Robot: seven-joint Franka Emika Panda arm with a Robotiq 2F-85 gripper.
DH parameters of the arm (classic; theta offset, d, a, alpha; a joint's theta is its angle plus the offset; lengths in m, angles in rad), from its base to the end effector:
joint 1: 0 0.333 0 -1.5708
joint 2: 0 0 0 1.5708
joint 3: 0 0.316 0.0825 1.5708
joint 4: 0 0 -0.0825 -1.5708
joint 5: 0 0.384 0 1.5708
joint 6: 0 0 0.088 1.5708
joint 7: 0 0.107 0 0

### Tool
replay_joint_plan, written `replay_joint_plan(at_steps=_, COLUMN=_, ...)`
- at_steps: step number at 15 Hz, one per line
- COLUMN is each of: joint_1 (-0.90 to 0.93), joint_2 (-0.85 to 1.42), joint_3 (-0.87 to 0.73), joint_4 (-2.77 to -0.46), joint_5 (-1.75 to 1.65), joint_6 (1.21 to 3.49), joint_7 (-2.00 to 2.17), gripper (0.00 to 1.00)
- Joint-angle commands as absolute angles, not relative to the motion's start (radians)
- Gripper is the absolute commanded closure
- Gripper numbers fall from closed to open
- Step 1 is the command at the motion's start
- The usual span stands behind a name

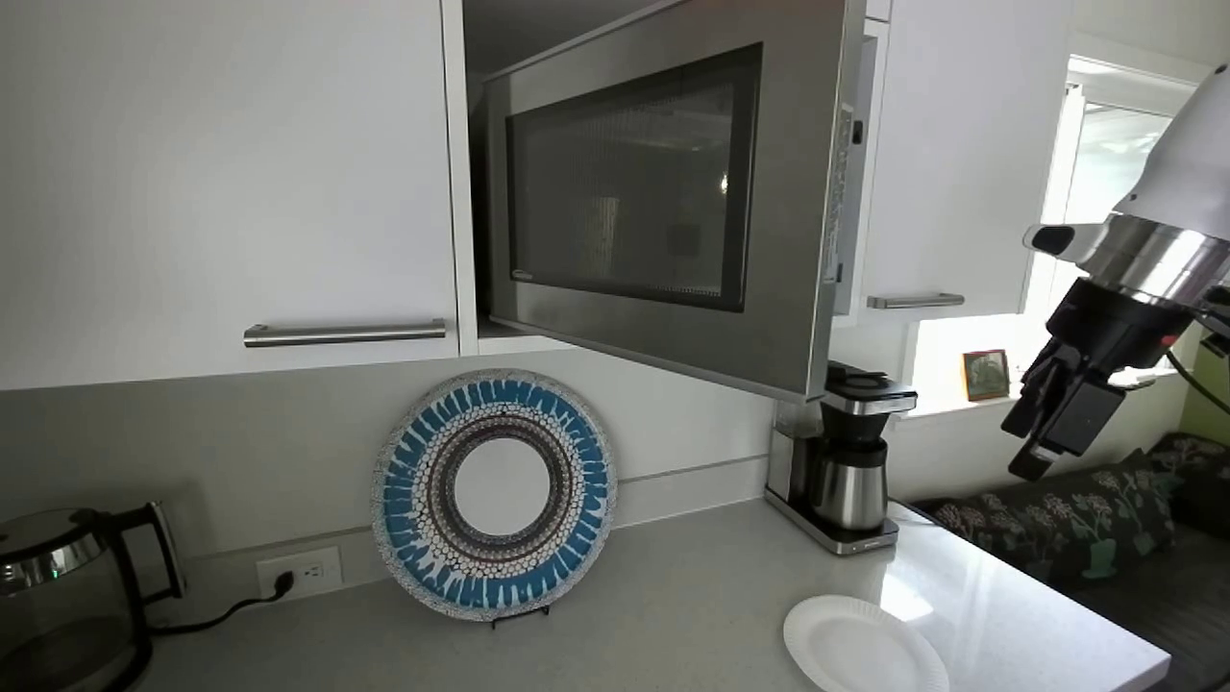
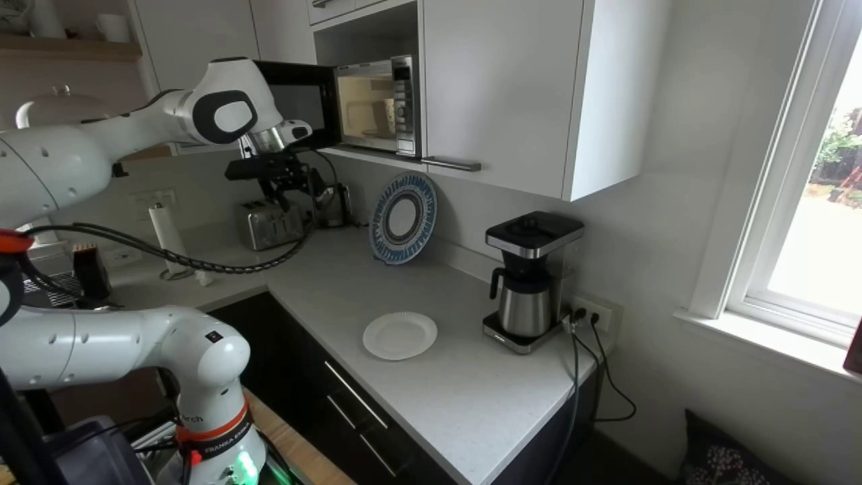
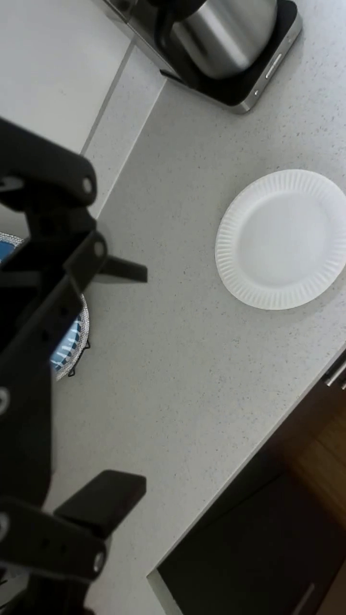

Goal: Move the cup from the microwave to the counter

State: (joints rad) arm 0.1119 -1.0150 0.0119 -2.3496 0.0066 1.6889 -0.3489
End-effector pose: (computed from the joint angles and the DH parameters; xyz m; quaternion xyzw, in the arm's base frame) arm 0.2466 0.0333 0.6700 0.9574 0.2289 0.1748 0.0219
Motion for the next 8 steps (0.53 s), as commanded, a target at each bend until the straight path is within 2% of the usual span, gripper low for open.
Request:
replay_joint_plan(at_steps=1, joint_1=0.144, joint_2=-1.012, joint_3=0.011, joint_4=-2.337, joint_5=0.036, joint_6=1.729, joint_7=-0.296, gripper=0.00)
replay_joint_plan(at_steps=8, joint_1=0.191, joint_2=-0.897, joint_3=0.084, joint_4=-2.250, joint_5=0.118, joint_6=2.168, joint_7=-0.215, gripper=0.00)
